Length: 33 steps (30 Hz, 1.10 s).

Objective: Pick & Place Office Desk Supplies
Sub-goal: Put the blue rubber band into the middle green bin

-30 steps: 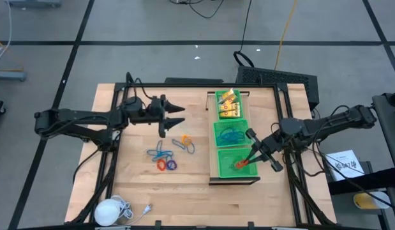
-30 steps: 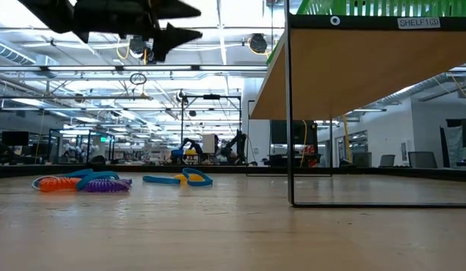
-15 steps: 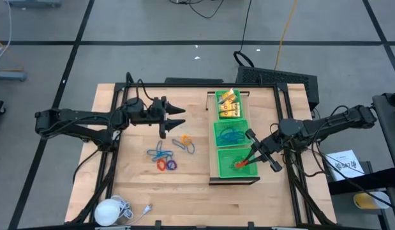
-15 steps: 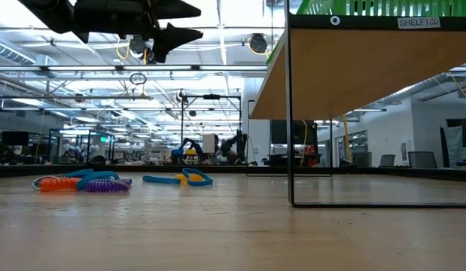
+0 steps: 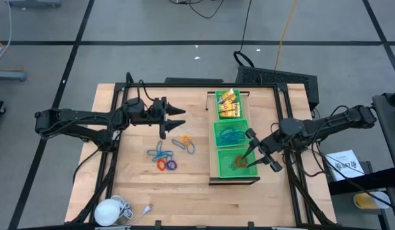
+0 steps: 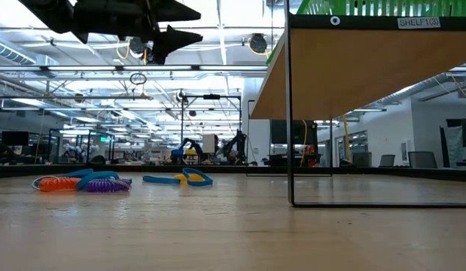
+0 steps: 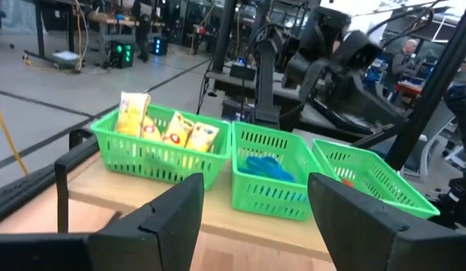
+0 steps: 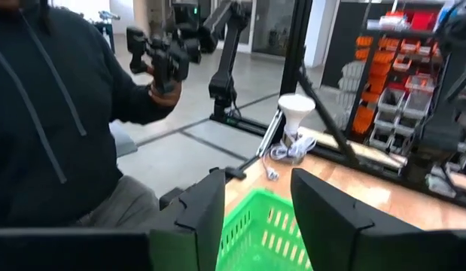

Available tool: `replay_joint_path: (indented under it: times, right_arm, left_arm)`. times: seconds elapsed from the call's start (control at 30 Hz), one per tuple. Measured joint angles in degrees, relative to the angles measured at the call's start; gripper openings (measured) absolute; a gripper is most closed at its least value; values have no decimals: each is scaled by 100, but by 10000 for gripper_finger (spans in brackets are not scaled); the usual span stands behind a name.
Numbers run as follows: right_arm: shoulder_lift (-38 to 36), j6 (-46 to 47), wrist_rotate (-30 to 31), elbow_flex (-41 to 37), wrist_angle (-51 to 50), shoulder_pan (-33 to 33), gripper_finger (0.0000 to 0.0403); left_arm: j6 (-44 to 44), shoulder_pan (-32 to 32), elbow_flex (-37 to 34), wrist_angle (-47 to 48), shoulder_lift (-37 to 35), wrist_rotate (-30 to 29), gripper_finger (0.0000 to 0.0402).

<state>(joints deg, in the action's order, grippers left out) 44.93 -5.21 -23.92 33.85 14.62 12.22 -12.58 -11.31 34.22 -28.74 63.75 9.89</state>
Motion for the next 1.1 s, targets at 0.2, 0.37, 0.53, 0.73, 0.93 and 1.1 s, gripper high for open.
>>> replay_joint_path:
  times: [0.2, 0.37, 0.53, 0.73, 0.93, 1.1]
  right_arm:
    - [-313, -2, 17, 0, 102, -79, 155]
    - [-566, -5, 28, 0, 104, -205, 152]
    - [-608, -20, 28, 0, 98, -332, 149]
    - [-562, -20, 28, 0, 98, -501, 150]
    - [-560, -20, 28, 0, 98, -620, 144]
    - [-560, -20, 28, 0, 98, -631, 145]
  left_arm:
    - [-18, 140, 2, 575, 0, 1, 248]
    - [-48, 360, 3, 1352, 0, -6, 248]
    - [-196, 689, 7, 2085, 193, -567, 248]
    - [-987, 912, 9, 2116, 1049, -826, 248]
    - [-1678, 868, 7, 1970, 1927, -844, 248]
    - [-1769, 814, 7, 1507, 2440, -841, 248]
